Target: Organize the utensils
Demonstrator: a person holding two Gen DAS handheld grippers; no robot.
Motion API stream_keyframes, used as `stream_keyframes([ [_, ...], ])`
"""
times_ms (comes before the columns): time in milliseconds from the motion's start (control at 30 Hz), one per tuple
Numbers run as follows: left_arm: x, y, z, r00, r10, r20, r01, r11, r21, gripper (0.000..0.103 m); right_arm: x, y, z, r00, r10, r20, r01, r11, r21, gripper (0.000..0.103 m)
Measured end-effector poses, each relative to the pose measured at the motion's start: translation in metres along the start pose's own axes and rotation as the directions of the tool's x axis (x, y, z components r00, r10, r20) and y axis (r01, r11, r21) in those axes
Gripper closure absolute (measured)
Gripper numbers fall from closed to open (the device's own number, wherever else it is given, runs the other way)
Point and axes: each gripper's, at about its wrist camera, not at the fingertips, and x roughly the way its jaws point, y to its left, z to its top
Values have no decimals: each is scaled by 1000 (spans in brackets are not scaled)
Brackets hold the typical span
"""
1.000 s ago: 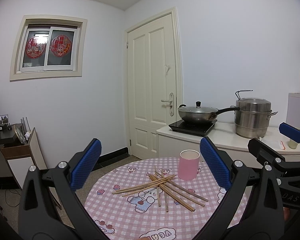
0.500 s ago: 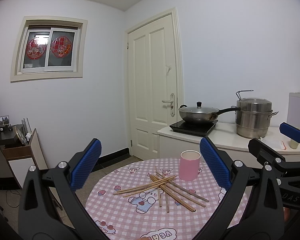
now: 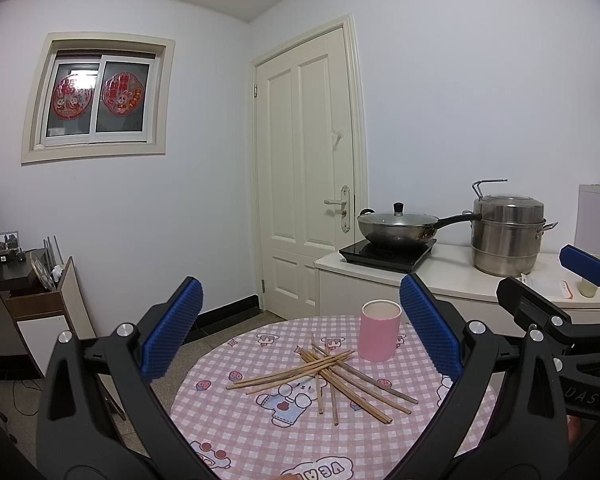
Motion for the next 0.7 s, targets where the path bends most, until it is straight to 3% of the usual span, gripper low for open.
stream_keyframes([
  [700,10,1,-7,999,13,-34,-13,1000,12,6,7,3,-1,1000,13,-21,-12,1000,7,8],
])
